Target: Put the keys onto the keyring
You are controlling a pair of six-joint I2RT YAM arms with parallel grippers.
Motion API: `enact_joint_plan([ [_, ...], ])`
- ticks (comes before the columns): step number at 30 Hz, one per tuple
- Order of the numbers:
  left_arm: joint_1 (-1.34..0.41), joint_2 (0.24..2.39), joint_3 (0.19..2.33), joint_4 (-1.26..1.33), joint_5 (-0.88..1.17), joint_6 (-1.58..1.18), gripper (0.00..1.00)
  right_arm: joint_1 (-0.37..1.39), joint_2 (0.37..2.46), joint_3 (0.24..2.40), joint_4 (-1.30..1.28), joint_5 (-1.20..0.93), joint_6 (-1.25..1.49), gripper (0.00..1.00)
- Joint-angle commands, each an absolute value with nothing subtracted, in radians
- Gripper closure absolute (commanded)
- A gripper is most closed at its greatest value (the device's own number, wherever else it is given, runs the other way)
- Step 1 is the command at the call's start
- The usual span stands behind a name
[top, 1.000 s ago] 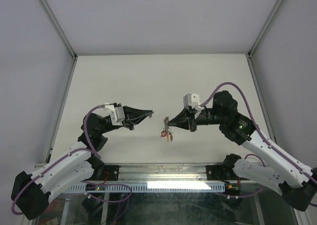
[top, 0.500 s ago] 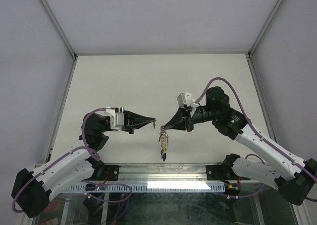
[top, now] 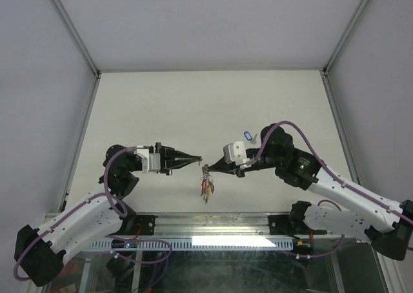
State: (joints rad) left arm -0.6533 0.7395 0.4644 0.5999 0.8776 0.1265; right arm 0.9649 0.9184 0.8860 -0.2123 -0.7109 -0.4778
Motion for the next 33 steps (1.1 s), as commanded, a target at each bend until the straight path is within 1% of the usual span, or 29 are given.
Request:
enact_joint_plan([
  [1,-0.650,0.735,0.523,0.550,0.985,0.231,1.00,0.971,0.897,0.883,-0.158,-0.661,-0.631,1.00],
  [5,-0.650,0.746,0.547,0.494,1.033,0.294,1.00,0.971,0.894,0.862,-0.125,-0.695,-0.650,1.00],
  [10,-0.650,0.760,0.570,0.450,1.090,0.345,1.00,0.972,0.926,0.905,-0.178,-0.730,-0.656,1.00],
  [17,-0.650,0.775,0.606,0.346,1.106,0.427,1.00,0.979,0.938,0.934,-0.206,-0.756,-0.680,1.00],
  [33,-0.649,0.801,0.626,0.305,1.169,0.457,1.00,0.982,0.971,0.974,-0.234,-0.812,-0.647,1.00],
])
